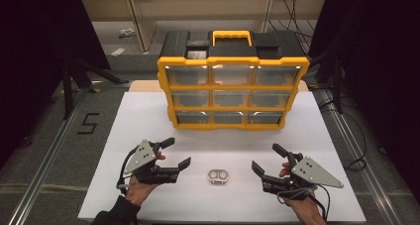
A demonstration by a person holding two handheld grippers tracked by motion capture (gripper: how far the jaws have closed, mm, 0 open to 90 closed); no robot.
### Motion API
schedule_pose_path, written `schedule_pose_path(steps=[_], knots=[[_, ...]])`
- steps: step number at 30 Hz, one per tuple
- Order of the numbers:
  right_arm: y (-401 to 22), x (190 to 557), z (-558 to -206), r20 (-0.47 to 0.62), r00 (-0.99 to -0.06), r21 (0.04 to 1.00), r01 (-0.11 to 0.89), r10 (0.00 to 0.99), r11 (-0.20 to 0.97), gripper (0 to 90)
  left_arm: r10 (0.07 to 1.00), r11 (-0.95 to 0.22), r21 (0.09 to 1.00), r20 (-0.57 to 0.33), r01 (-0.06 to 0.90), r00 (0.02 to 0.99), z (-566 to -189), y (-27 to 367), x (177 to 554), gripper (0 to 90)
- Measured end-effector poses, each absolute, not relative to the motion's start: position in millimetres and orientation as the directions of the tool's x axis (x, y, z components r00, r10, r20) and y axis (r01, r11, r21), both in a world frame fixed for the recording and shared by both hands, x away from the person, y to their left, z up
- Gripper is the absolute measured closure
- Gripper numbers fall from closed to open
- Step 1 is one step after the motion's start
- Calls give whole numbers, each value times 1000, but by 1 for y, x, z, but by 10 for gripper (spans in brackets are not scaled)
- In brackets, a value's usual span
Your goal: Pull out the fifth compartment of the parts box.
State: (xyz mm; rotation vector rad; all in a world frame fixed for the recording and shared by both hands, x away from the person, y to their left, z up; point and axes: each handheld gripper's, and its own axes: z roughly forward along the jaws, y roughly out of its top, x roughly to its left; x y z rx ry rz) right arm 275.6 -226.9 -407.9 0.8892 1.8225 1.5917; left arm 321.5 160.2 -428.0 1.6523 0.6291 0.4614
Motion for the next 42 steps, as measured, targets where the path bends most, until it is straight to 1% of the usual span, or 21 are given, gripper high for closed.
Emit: schedule_pose_path(steps=[7, 10, 21, 23, 24, 25, 26, 37, 42], knots=[[-226, 275, -407, -10, -625, 990, 105, 780, 97, 176, 633, -107, 984, -42, 141, 773, -428, 160, 321, 165], [-227, 275, -406, -34, -619, 991, 81, 784, 107, 177, 634, -112, 984, -37, 140, 772, -428, 160, 321, 166], [-229, 278, -402, -41, -617, 991, 78, 786, 113, 182, 632, -118, 984, -31, 136, 774, -428, 159, 321, 166], [-229, 278, -401, -60, -612, 990, 62, 789, 123, 184, 633, -116, 984, -32, 136, 774, -428, 159, 321, 166], [-229, 278, -399, -93, -603, 988, 41, 792, 147, 186, 633, -116, 984, -32, 136, 773, -428, 159, 321, 166], [-229, 278, -399, -93, -603, 988, 41, 792, 147, 186, 633, -116, 984, -32, 136, 773, -428, 159, 321, 166], [-228, 278, -399, -120, -598, 987, 18, 793, 162, 187, 634, -114, 984, -34, 138, 772, -428, 159, 321, 166], [-223, 280, -395, -180, -593, 977, -17, 785, 211, 190, 635, -119, 983, -32, 139, 772, -429, 158, 321, 165], [-222, 284, -391, -232, -585, 966, -45, 777, 254, 194, 636, -120, 983, -31, 138, 771, -429, 158, 321, 165]])
